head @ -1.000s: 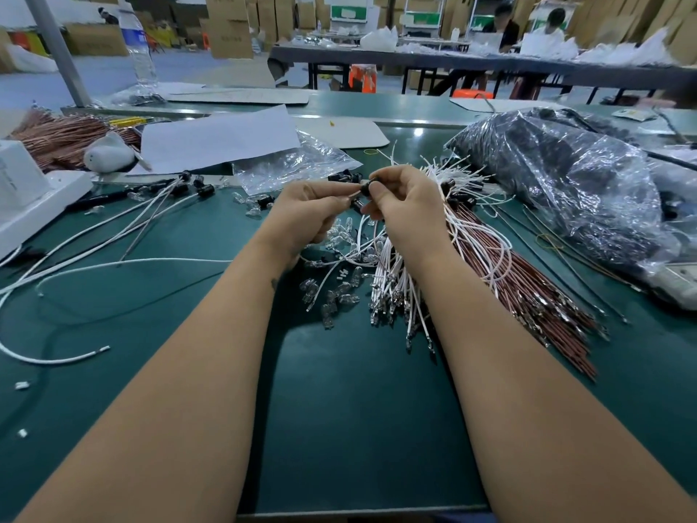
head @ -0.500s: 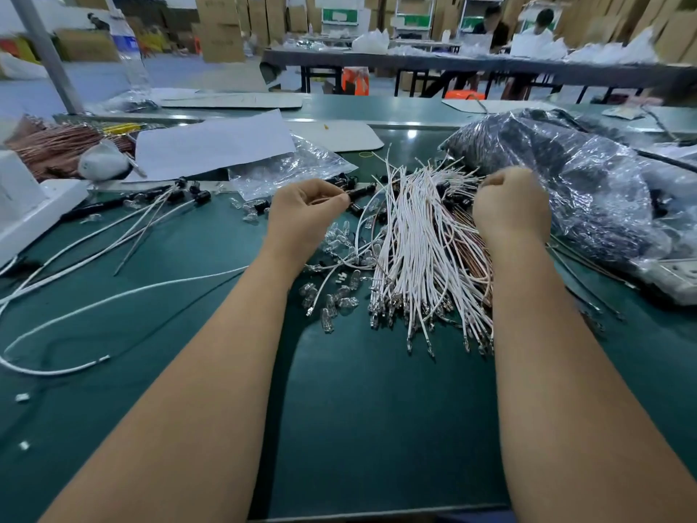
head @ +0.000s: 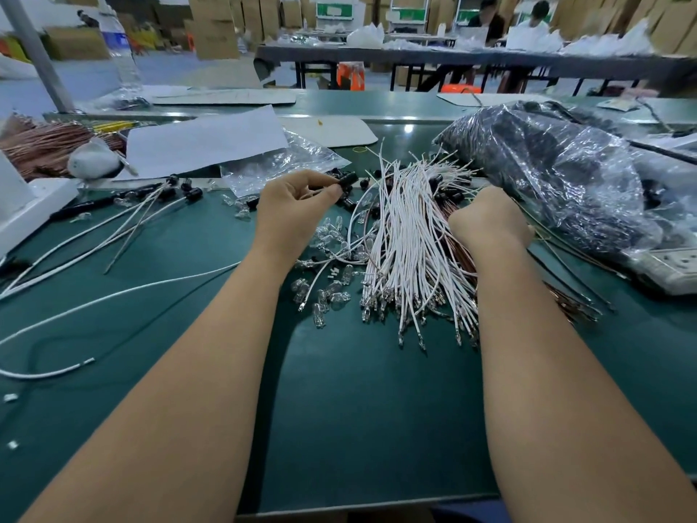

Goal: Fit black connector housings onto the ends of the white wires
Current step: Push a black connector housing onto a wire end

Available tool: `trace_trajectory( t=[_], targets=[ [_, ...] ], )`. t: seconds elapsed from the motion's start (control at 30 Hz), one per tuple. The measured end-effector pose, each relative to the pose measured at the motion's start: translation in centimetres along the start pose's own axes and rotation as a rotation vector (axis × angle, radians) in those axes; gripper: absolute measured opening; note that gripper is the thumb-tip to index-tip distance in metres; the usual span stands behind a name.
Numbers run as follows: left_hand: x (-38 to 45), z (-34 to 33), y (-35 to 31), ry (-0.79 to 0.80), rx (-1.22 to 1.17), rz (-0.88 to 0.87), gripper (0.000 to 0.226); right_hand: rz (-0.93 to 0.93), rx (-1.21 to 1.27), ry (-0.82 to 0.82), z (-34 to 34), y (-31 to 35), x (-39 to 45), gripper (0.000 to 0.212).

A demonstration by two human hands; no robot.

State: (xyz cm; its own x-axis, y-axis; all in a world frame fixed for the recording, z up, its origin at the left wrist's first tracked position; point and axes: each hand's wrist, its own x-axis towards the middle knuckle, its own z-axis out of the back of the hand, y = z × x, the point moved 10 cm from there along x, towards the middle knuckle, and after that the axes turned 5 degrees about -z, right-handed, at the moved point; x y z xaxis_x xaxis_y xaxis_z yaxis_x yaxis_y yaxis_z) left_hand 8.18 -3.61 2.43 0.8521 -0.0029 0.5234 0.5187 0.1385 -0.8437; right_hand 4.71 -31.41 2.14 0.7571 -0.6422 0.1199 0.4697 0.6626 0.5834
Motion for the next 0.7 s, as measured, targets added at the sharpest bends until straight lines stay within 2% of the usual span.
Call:
trace_trajectory(
  t=[0.2,0.33,0.4,0.5,0.57,0.63,0.7],
  targets=[
    [0.2,0.4,0.0,-0.033,0.087,-0.022,0.002,0.002,-0.041,-0.029,0.1,-0.1,0.0,0.007],
    [0.2,0.5,0.2,-0.032,0.068,-0.009,0.007,0.003,0.007,-0.149,1.6,0.1,-0.2,0.028],
    [0.2,0.3,0.3,-0.018,0.071,0.001,0.01,0.03,0.075,-0.252,2.8,0.5,-0.5,0.031],
    [0.1,-0.2,0.4,0.003,0.089,0.024,0.006,0.167,0.235,-0.45,4.9,2.2,-1.9,0.024],
    [0.0,-0.4,0.6,0.013,0.111,0.045,0.005,0.318,0.406,-0.522,5.4,4.4,-3.5,0.016],
    [-0.1,-0.6,0.7,0.025,0.122,0.064,0.006,0.473,0.506,-0.482,4.4,7.4,-5.4,0.013],
    [-0.3,-0.9,0.4,0.028,0.143,0.066,0.006,0.633,0.552,-0.337,1.9,10.2,-7.4,0.01]
  ],
)
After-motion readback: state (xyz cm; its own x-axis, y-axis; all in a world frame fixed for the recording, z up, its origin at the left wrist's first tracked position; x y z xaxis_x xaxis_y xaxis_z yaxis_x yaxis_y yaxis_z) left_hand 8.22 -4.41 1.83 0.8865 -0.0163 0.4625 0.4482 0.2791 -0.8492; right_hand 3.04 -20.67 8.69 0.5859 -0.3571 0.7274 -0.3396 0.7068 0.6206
